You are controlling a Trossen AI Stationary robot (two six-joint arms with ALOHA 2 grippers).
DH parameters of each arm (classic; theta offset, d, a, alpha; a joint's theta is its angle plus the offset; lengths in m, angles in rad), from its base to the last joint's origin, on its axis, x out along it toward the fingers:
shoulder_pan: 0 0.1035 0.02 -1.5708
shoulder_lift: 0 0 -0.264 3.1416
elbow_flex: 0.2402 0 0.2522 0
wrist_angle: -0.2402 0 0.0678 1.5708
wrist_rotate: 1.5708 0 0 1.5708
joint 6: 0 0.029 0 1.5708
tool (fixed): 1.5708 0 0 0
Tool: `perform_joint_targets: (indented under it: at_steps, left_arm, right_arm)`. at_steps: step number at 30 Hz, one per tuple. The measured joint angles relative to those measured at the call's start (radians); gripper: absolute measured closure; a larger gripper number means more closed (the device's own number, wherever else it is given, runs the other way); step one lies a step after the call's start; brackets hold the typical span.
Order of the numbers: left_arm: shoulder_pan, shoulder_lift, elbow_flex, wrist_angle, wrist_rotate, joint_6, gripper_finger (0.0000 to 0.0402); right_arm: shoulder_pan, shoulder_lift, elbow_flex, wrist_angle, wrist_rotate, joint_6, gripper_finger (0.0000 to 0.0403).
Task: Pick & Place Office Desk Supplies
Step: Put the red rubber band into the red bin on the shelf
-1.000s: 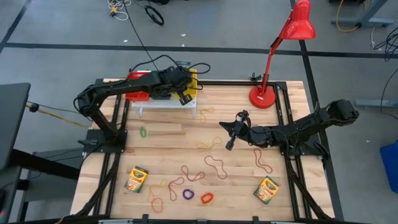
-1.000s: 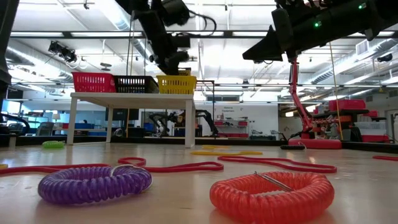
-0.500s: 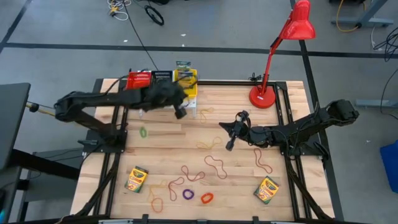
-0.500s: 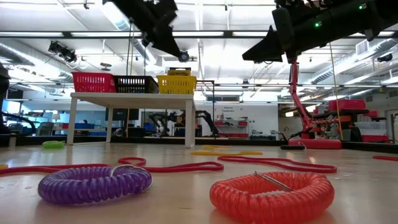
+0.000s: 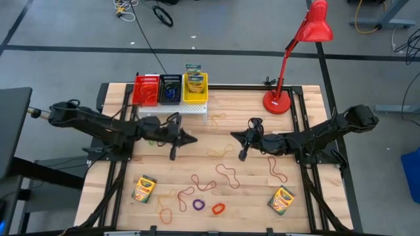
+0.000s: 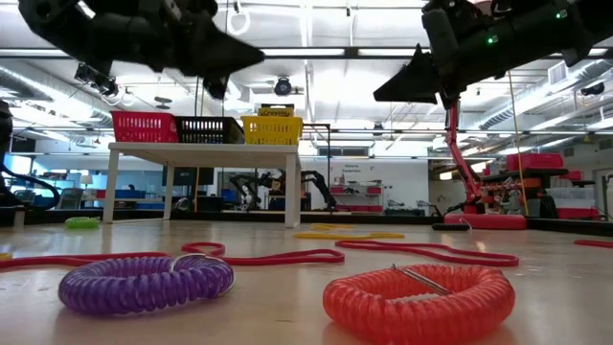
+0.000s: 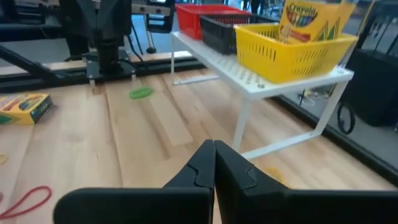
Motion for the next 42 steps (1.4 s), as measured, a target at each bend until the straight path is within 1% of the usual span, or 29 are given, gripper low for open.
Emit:
perform_joint_targets:
  at_steps: [3,9,15,18,20,22,24,29,32,36,39,42]
  left_arm:
    - [-0.007,0.024,-0.011,0.014,-0.004,-0.042,0.0395]
    - [-0.016,0.125,-0.012,0.07,-0.011,-0.067,0.0395]
    - [-0.074,0.285,-0.012,0.158,-0.055,-0.067,0.0394]
    - [-0.105,0.37,0.009,0.186,-0.124,-0.128,0.0388]
    - [-0.128,0.414,0.034,0.18,-0.13,-0.145,0.0379]
    - [-0.165,0.446,0.066,0.142,-0.119,-0.148,0.0367]
    - [-0.209,0.467,0.107,0.067,-0.113,-0.148,0.0354]
    - [-0.298,0.482,0.215,-0.242,-0.113,-0.179,0.0317]
    - [-0.332,0.5,0.269,-0.359,-0.106,-0.208,0.0297]
    - [-0.357,0.554,0.337,-0.431,-0.084,-0.205,0.028]
    - [-0.368,0.608,0.384,-0.475,-0.08,-0.159,0.0271]
    - [-0.373,0.662,0.425,-0.494,-0.055,-0.116,0.0267]
  right_arm:
    - [0.0,0.008,0.0,-0.012,-0.012,0.055,0.0398]
    - [0.006,0.019,0.0,-0.028,-0.099,0.13,0.0398]
    - [0.059,0.019,0.0,-0.067,-0.099,0.131,0.0398]
    - [0.089,0.026,0.0,-0.089,-0.09,0.13,0.0398]
    - [0.104,0.032,0.0,-0.095,-0.084,0.128,0.0398]
    - [0.113,0.039,0.0,-0.097,-0.082,0.126,0.0398]
    - [0.118,0.045,0.0,-0.11,-0.083,0.123,0.0398]
    - [0.121,0.045,0.0,-0.127,-0.095,0.12,0.0398]
    - [0.121,0.045,0.0,-0.124,-0.096,0.12,0.0398]
    - [0.118,0.044,0.0,-0.125,-0.096,0.12,0.0398]
    - [0.118,0.044,0.0,-0.125,-0.095,0.12,0.0398]
    - [0.118,0.044,0.0,-0.124,-0.095,0.12,0.0398]
